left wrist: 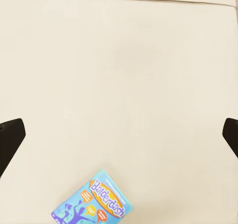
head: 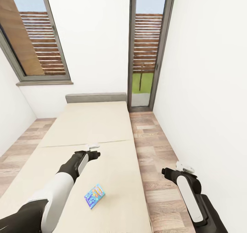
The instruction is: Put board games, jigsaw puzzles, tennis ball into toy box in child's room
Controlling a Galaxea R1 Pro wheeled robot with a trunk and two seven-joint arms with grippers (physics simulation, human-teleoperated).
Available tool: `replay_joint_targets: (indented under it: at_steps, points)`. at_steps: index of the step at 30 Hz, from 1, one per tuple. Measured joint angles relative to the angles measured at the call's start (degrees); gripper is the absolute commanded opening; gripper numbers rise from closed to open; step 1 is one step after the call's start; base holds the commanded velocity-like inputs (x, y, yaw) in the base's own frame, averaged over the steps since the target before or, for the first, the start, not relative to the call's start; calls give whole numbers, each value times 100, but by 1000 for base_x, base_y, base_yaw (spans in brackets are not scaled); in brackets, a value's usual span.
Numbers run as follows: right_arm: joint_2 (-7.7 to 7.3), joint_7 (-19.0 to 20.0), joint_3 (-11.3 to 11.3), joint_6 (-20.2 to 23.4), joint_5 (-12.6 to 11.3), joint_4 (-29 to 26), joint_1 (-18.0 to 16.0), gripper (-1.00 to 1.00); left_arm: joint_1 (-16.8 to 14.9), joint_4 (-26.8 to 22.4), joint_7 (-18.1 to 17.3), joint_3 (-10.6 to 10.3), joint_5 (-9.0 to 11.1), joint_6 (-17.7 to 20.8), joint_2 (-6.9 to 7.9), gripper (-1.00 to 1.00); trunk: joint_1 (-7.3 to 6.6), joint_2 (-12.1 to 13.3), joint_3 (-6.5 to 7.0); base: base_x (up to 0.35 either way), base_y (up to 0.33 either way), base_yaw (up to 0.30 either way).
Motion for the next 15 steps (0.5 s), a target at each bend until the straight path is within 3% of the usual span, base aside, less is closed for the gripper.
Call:
replay_joint_targets:
  at_steps: [15]
  points:
    - [-5,-8,-9,0,-1,0,0,100,0,1,3,19,10,-29,0,100,0,0,-140,0,0,0]
